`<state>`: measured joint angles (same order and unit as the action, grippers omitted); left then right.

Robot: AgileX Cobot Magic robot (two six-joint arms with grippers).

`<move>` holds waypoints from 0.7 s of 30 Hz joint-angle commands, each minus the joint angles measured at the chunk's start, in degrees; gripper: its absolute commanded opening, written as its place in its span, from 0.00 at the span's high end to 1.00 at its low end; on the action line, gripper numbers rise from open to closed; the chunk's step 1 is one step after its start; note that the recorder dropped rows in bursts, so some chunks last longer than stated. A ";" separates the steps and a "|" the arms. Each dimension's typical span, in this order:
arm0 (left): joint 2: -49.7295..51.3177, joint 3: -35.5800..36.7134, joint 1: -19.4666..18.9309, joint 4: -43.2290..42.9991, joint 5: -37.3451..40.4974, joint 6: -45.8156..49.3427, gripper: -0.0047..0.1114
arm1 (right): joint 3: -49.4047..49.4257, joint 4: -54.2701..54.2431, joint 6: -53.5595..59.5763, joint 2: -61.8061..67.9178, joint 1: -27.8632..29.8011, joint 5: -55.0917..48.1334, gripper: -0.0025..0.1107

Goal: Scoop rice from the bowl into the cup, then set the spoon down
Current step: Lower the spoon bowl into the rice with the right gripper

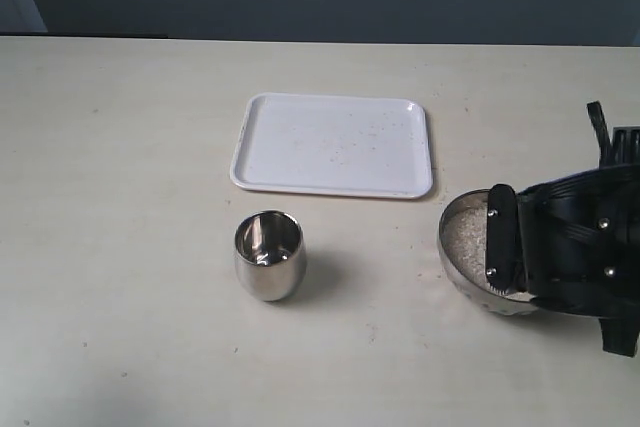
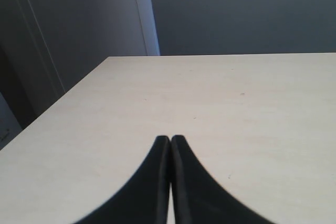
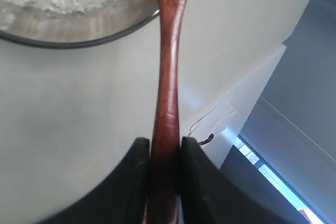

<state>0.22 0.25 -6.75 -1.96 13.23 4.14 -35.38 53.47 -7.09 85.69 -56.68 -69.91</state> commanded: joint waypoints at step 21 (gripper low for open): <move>-0.22 -0.25 -0.02 0.16 -0.75 -0.10 0.96 | 0.27 -3.89 -4.47 5.25 -0.02 5.65 0.98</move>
<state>0.22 0.25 -6.75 -1.96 13.23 4.14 -35.38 51.12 -11.39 90.78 -56.68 -66.04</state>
